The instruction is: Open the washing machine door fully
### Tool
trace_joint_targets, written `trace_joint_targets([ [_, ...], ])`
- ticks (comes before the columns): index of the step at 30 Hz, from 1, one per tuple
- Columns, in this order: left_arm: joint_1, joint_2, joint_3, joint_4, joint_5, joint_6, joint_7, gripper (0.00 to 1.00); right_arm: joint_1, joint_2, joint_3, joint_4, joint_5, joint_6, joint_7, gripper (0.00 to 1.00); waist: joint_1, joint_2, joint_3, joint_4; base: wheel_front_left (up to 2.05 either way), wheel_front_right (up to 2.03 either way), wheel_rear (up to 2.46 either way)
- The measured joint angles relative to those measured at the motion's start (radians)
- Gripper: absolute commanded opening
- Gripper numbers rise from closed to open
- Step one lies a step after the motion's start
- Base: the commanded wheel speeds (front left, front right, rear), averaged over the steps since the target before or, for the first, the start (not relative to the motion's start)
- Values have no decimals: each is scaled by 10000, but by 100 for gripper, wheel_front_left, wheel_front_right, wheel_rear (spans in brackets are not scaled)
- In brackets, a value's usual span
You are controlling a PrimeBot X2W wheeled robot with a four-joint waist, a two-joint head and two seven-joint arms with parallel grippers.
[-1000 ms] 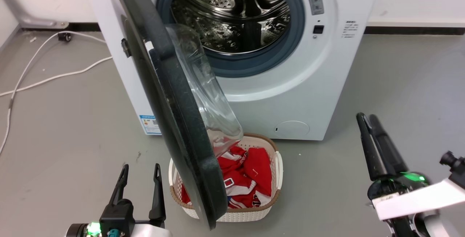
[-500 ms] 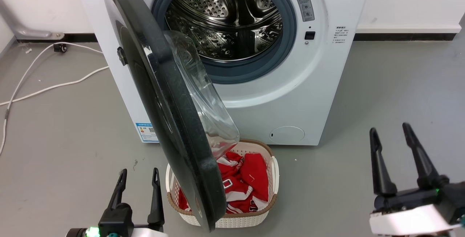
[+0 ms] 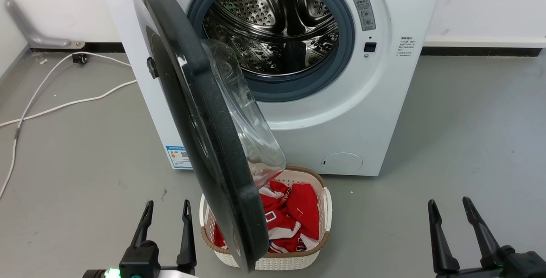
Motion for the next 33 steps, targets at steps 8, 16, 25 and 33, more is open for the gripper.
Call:
trace_joint_targets([
  [8,66,0,2,-8,-13,17,0,100,210,2,113,119,167,0,2,100,0,0,49,10,0,0,0],
  [16,69,-2,13,-13,25,10,0,100,198,2,180,219,184,0,0,100,0,0,95,-15,0,0,0],
  [25,43,8,192,-242,73,-4,0,0,168,2,251,242,146,0,0,100,1,0,88,-13,0,0,0],
  [33,-774,213,447,-1996,397,211,-2,0,142,4,247,190,119,0,0,100,1,0,141,97,0,0,0],
])
